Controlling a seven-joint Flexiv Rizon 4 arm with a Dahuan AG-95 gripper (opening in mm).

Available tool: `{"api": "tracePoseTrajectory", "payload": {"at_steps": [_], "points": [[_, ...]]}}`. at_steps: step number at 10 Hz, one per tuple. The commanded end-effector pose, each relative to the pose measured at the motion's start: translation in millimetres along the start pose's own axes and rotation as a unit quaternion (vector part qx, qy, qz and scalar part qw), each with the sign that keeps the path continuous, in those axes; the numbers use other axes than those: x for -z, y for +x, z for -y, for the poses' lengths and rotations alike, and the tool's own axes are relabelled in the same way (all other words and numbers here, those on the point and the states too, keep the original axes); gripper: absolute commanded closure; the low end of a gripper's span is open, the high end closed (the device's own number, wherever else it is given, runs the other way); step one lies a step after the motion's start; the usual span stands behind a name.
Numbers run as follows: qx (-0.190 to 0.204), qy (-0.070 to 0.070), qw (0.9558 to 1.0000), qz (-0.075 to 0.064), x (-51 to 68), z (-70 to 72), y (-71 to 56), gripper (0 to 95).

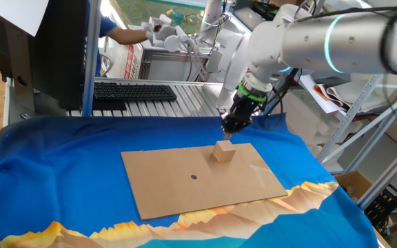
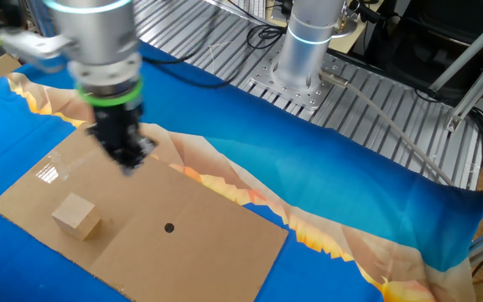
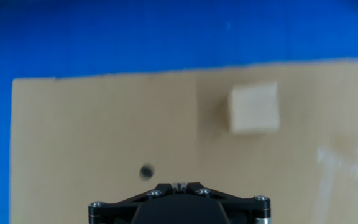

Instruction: Use the gripper to push the small block from left to right

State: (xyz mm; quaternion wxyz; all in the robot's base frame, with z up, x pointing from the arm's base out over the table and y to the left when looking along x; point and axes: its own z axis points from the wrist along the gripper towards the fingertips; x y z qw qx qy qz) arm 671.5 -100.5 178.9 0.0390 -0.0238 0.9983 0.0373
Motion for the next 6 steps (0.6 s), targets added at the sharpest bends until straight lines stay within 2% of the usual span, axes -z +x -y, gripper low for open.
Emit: {"api": "tracePoseTrajectory", "payload": {"at_steps": [1, 3, 5, 6], "points": [[0.01, 0.019, 0.9996, -0.016, 8.8, 19.0, -48.8, 95.0], [0.019, 0.023, 0.9994, -0.019, 17.5, 34.2, -76.6, 95.0], [0.025, 0.019, 0.9993, -0.019, 15.3, 46.5, -85.2, 95.0], [0.029, 0.021, 0.9992, -0.02, 11.3, 57.1, -87.9, 95.0]]}}
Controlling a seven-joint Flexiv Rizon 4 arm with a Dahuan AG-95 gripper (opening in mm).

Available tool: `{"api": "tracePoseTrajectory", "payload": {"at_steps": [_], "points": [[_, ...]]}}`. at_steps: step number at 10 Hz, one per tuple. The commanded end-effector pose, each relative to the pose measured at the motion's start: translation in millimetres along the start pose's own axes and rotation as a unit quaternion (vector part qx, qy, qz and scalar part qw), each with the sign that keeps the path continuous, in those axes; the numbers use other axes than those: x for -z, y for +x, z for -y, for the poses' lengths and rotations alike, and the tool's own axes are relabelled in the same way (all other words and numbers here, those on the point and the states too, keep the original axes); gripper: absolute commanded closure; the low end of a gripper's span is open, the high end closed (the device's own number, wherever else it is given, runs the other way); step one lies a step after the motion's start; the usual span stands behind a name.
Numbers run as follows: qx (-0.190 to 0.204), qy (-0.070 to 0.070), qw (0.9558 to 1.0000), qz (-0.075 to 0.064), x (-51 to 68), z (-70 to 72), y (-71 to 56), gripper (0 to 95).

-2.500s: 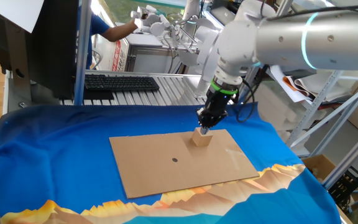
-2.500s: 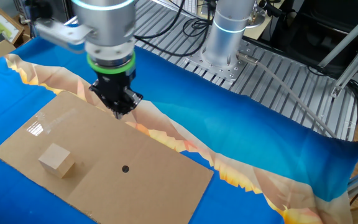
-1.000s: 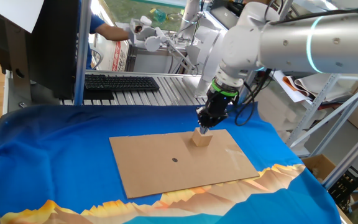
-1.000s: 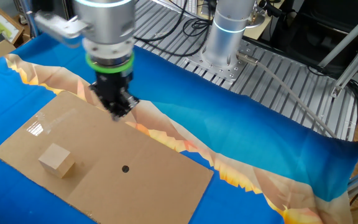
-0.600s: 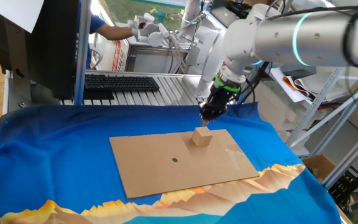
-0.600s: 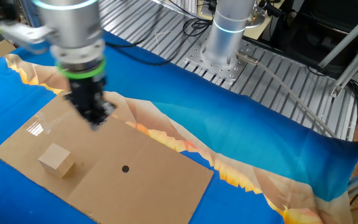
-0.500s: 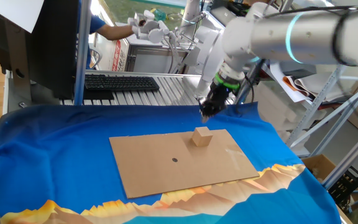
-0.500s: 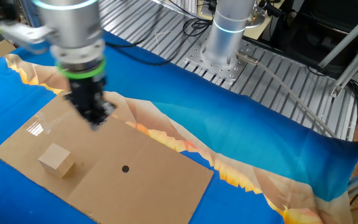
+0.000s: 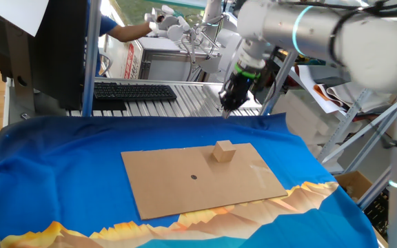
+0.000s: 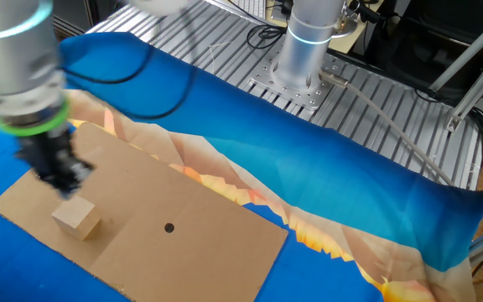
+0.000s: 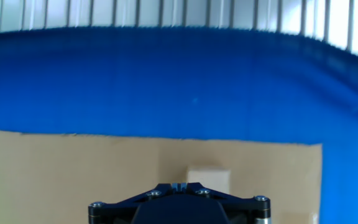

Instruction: Use the gripper to push the small block from left to right

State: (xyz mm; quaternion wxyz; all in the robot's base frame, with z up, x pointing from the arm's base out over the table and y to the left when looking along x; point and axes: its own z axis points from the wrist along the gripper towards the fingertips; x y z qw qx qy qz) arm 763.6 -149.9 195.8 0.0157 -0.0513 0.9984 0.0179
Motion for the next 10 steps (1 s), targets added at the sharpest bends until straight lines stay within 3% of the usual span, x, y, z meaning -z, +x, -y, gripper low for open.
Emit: {"api": "tracePoseTrajectory", "payload": {"at_steps": [1, 7, 10], "points": [[0.0, 0.006, 1.0, 0.003, -6.4, 10.5, 4.0, 95.0], [-0.005, 0.022, 0.9997, -0.005, -14.6, 41.0, 11.9, 95.0], [-0.009, 0.019, 0.9997, -0.007, -14.1, 45.8, 10.8, 95.0]]}}
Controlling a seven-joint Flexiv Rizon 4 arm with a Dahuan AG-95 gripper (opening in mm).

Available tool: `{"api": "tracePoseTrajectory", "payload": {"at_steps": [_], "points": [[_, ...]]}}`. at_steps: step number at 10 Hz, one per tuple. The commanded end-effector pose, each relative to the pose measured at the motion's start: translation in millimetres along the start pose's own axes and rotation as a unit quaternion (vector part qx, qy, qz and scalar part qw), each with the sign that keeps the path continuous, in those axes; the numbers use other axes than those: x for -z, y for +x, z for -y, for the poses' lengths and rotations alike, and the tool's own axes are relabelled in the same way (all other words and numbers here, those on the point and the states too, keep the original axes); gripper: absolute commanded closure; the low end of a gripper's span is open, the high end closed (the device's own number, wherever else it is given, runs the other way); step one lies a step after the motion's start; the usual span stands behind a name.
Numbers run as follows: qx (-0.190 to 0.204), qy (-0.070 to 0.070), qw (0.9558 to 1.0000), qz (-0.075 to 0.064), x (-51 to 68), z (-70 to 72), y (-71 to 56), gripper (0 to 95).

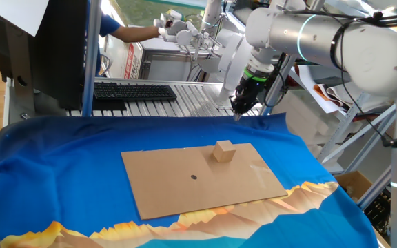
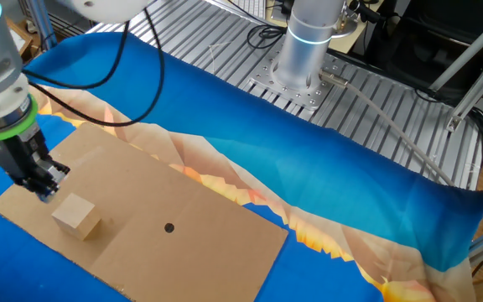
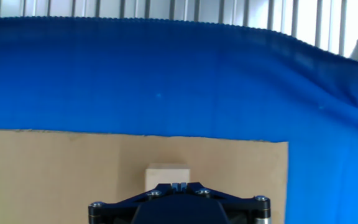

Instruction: Use the gripper to push the small block from left to right

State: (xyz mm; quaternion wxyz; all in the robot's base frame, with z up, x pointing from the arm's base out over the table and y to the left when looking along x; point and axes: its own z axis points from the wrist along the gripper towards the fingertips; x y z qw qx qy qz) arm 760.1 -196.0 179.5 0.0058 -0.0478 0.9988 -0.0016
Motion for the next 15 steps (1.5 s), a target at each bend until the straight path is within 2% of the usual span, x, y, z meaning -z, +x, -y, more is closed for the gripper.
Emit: {"api": "tracePoseTrajectory", "payload": {"at_steps": [1, 3, 8, 9, 10, 11, 12, 15], "points": [[-0.012, -0.004, 0.9999, 0.005, 0.2, -0.4, 2.1, 95.0], [-0.017, -0.005, 0.9998, -0.005, 0.0, -0.7, 2.3, 95.0], [-0.028, -0.009, 0.9996, -0.003, 0.0, -0.8, 2.2, 95.0], [-0.024, -0.011, 0.9996, -0.014, 0.0, -0.8, 2.2, 95.0], [-0.056, -0.02, 0.9982, 0.004, 0.0, -0.8, 2.2, 95.0], [-0.045, -0.014, 0.9988, 0.014, 0.0, -0.8, 2.2, 95.0], [-0.041, 0.002, 0.999, 0.017, 0.0, -0.8, 2.2, 95.0], [-0.041, -0.002, 0.9989, 0.021, 0.0, -0.8, 2.2, 95.0]]}}
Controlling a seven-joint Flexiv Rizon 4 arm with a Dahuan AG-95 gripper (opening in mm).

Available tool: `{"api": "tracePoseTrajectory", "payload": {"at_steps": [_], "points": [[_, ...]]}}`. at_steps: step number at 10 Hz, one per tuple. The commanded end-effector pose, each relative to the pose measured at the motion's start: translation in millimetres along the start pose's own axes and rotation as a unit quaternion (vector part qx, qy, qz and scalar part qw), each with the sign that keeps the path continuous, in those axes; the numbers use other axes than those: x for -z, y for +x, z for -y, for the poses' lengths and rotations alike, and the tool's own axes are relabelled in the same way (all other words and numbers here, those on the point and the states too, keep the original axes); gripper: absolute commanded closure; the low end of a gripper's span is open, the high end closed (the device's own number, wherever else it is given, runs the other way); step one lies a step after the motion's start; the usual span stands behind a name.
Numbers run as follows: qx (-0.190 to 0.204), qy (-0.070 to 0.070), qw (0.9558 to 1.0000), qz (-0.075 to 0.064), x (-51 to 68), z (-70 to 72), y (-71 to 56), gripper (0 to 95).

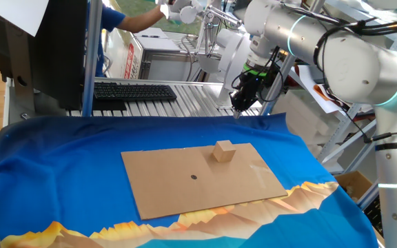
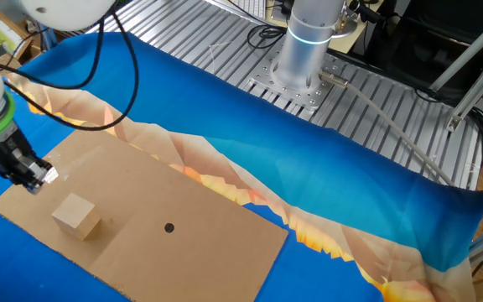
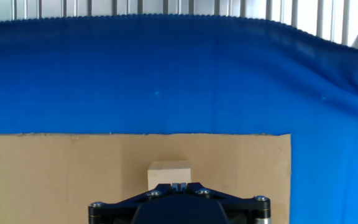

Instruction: Use the gripper to push the small block from left to right

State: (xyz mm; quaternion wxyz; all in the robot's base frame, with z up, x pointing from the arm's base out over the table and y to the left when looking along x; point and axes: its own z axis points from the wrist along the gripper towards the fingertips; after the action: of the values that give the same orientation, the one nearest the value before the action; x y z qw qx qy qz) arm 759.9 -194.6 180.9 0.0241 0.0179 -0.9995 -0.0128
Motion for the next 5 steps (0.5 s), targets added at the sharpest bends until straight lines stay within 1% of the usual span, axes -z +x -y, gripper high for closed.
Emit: {"api": "tracePoseTrajectory", "payload": {"at_steps": [1, 2, 3, 4, 5], "points": [[-0.011, 0.011, 0.9986, 0.051, -1.4, 0.8, 2.0, 95.0], [-0.014, -0.004, 0.9985, 0.053, -2.9, 3.9, 0.4, 95.0], [-0.011, -0.002, 0.9984, 0.055, -3.9, 5.8, -0.6, 95.0], [-0.008, 0.005, 0.9982, 0.059, -6.2, 9.1, -3.1, 95.0], [-0.006, 0.005, 0.9983, 0.057, -11.5, 14.7, -6.7, 95.0]]}}
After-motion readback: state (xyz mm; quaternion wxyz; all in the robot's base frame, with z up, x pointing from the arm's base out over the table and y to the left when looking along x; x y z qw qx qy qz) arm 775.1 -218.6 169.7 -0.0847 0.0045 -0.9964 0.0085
